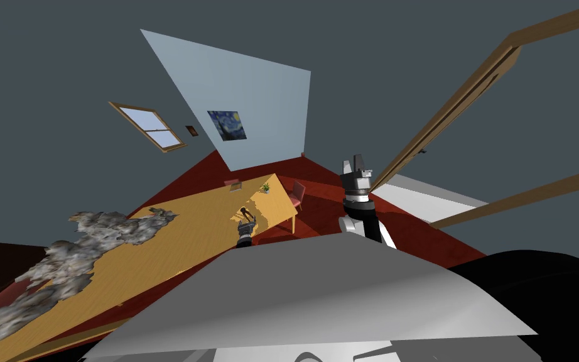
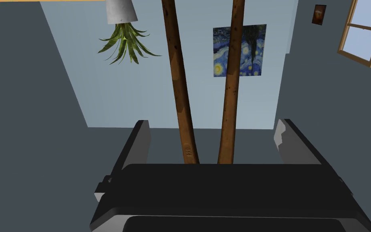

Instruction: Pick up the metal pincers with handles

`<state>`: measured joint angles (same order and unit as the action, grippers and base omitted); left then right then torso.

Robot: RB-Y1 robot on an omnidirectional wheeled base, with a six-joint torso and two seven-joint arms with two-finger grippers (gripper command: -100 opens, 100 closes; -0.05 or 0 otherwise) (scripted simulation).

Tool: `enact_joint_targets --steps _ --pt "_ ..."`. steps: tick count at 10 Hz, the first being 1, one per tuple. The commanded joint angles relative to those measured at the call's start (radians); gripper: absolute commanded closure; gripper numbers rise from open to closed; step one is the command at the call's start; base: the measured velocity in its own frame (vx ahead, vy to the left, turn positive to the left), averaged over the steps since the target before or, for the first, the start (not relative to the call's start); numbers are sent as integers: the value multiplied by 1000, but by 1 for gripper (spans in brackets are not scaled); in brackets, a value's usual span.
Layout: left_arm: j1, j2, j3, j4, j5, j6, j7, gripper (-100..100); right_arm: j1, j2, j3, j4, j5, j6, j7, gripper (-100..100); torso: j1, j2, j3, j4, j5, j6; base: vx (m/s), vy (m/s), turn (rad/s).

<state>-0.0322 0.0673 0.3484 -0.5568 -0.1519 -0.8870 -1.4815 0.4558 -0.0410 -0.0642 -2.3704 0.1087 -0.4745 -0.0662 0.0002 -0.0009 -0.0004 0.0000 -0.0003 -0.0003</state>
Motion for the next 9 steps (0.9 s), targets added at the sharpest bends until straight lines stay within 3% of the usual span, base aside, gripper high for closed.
enact_joint_targets --steps 1,2,6,7,8,9 --pt "0 0 0 0 0 0 0 -100 0 0 0 0 0 0 0 0 0 0 0 0 0 0 0 0 0" --pt "0 0 0 0 0 0 0 100 0 0 0 0 0 0 0 0 0 0 0 0 0 0 0 0 0" --pt "0 0 0 0 0 0 0 100 0 0 0 0 0 0 0 0 0 1 0 0 0 0 0 0 0" --pt "0 0 0 0 0 0 0 0 0 0 0 0 0 0 0 0 0 1 0 0 0 0 0 0 0" --pt "-12 32 0 -4 2 24 8 -100 0 0 0 0 0 0 0 0 0 1 0 0 0 0 -23 -60 18" --pt "-23 43 2 -8 5 43 14 -100 0 0 0 0 0 0 0 0 -3 2 1 0 -1 0 -46 -107 40"
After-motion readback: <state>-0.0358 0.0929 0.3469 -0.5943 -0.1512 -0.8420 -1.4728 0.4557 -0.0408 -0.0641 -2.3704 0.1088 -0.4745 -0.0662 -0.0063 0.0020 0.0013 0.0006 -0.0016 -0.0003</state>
